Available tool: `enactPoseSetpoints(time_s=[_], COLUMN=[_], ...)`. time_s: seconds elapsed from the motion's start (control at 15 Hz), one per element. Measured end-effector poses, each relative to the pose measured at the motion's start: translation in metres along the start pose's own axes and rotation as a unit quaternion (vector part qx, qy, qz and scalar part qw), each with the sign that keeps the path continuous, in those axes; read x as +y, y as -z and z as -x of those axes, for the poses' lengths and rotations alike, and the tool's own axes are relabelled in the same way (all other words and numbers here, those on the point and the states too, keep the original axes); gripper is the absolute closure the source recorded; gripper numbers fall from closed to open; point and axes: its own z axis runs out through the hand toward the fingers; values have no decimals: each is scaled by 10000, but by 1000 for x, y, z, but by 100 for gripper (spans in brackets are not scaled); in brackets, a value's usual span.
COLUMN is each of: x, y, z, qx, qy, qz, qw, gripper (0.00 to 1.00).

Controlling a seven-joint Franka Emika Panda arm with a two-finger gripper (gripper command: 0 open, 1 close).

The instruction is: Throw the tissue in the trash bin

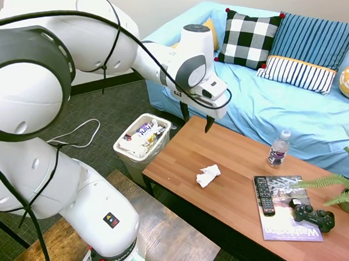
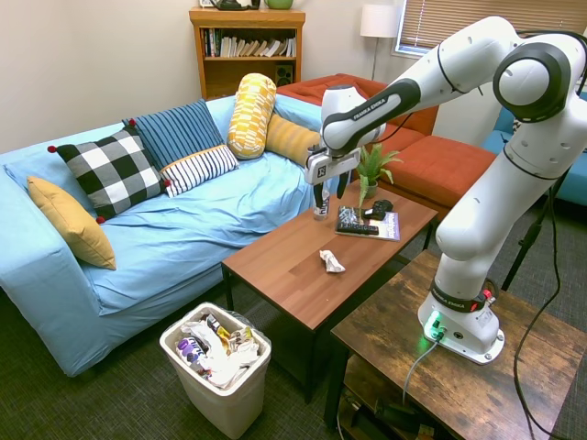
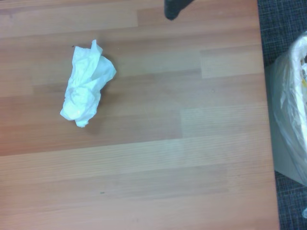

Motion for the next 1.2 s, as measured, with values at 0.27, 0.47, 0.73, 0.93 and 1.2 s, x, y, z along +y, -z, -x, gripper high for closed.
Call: enactPoseSetpoints(time_s=[0.27, 0.47, 0.73, 0.93, 1.2], x=[0, -2, -3, -2, 0], y=[-11, -50, -134, -192, -244], z=[0, -4, -20, -39, -57], qx=[-55, -125, -280, -430, -562], qy=[-34, -294, -758, -958, -1225], qz=[55, 98, 359, 533, 669], qw=[10000, 9994, 9961, 9930, 9886], gripper=[0, 0, 0, 0, 0])
